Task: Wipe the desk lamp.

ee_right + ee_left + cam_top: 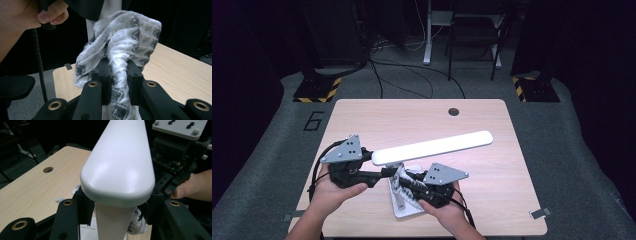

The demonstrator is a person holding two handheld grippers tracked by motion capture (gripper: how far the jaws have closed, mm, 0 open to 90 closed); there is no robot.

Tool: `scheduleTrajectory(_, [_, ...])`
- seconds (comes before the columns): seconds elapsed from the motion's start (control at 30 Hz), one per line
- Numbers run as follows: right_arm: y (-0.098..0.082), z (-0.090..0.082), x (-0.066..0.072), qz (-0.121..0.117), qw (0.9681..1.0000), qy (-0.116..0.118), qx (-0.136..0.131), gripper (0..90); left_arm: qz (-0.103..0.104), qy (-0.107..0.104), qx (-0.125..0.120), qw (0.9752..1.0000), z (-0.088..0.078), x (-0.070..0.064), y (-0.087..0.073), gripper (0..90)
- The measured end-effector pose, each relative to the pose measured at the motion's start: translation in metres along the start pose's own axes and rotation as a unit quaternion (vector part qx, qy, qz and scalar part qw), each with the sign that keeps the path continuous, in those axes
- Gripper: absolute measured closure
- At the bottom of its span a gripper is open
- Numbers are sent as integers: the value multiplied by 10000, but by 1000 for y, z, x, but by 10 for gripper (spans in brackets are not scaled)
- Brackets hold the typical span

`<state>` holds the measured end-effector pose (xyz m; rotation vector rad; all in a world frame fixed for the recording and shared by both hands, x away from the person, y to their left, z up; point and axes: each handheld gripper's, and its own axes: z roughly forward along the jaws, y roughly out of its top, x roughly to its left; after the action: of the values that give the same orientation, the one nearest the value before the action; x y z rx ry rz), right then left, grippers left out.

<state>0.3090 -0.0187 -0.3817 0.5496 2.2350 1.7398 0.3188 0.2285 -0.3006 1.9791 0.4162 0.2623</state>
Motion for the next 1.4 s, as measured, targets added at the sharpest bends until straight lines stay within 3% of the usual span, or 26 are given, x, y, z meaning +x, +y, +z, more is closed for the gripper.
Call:
scheduleTrajectory(0.07, [-5,3,-5,69,9999,90,-11,775,2,9,3,10000,0,0,0,526])
scheduleTrajectory(0.1, [-15,7,-7,165,9995,128,223,776,0,6,4,10000,0,0,0,526])
scheduleTrajectory(0.27, [-49,24,-11,203,9965,81,805,776,-7,-5,-9,10000,0,0,0,526])
scheduleTrajectory(0.37, [-71,34,-17,294,9934,176,1095,776,8,16,-26,10000,2,-1,0,526])
scheduleTrajectory(0.4, [-71,34,-17,294,9934,176,1095,776,8,16,-26,10000,2,-1,0,526])
scheduleTrajectory(0.47, [-86,41,-18,202,9898,135,1407,775,10,5,-23,10000,2,-1,0,526])
scheduleTrajectory(0.5, [-100,48,-17,133,9855,94,1690,775,8,6,-20,10000,2,-1,0,526])
scheduleTrajectory(0.57, [-111,51,-17,104,9817,70,1901,775,8,3,-19,10000,2,-1,0,526])
scheduleTrajectory(0.67, [-111,50,-19,240,9812,125,1913,775,11,-3,-21,10000,2,-1,0,526])
scheduleTrajectory(0.7, [-109,50,-18,100,9819,113,1888,775,25,-6,-27,10000,2,-1,0,527])
scheduleTrajectory(0.8, [-96,45,-13,64,9853,20,1705,776,9,-2,-25,10000,2,-1,0,526])
scheduleTrajectory(0.93, [-66,32,-9,210,9937,18,1101,776,2,16,-14,10000,1,0,0,526])
scheduleTrajectory(1.0, [-57,28,-8,147,9952,-6,969,776,6,20,-12,10000,1,0,0,526])
scheduleTrajectory(1.03, [-41,20,-4,79,9979,-34,638,776,-2,-2,3,10000,1,-1,-1,526])
scheduleTrajectory(1.07, [-41,20,-4,79,9979,-34,638,776,-2,-2,3,10000,1,-1,-1,526])
scheduleTrajectory(1.1, [-27,13,-3,5,9992,12,398,776,-2,11,-7,10000,0,0,-1,526])
scheduleTrajectory(1.17, [-16,9,-3,-148,9997,-15,187,776,-4,13,-11,10000,0,0,-1,526])
scheduleTrajectory(1.3, [-7,6,-3,-93,10000,-33,9,775,2,7,12,10000,-1,0,-1,526])
scheduleTrajectory(1.4, [-9,7,-3,15,10000,23,66,775,-18,19,11,10000,-2,0,-2,526])
